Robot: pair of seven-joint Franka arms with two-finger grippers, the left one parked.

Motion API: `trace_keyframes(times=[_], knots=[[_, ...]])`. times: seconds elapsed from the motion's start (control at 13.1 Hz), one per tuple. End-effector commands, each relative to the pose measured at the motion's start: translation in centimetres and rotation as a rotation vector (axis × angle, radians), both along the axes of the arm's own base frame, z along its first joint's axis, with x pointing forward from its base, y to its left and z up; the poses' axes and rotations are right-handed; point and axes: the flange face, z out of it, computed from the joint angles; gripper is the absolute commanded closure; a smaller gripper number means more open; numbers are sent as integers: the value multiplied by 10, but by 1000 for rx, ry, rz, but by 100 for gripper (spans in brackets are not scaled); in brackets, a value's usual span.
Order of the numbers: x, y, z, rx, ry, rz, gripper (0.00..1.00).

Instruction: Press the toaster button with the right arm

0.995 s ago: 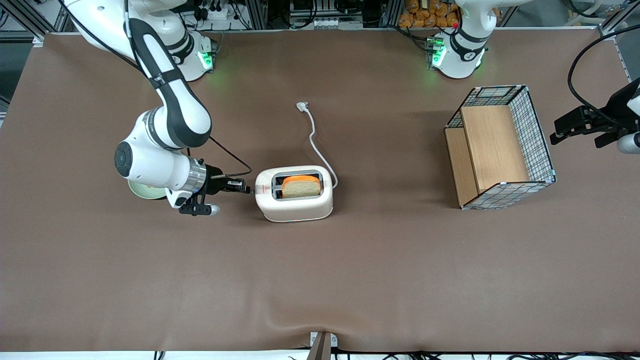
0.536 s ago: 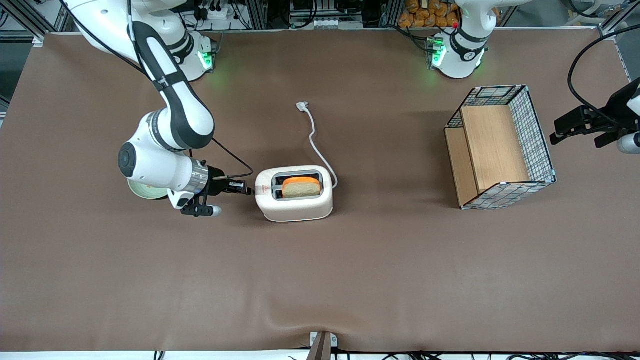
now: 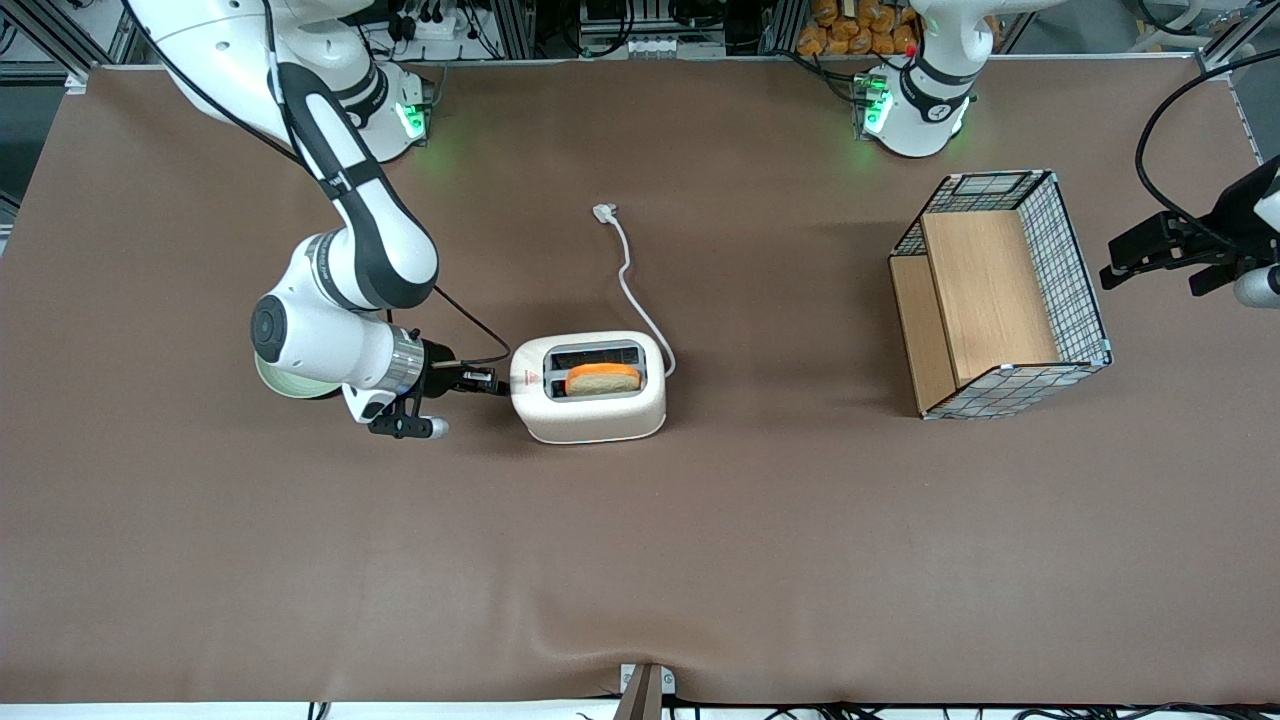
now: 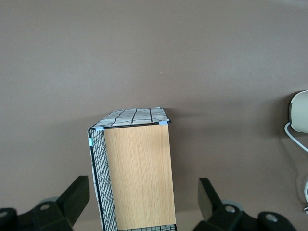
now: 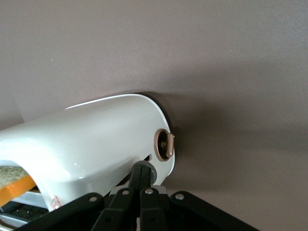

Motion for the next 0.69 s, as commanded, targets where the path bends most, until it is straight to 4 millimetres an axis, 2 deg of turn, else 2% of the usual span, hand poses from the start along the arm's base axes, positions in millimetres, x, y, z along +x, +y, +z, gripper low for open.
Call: trace_keyframes(times=[0.0,0.61], knots=[[4,9,-17,0,-47,2,100],[1,17,-37,-21,-79,13,100]])
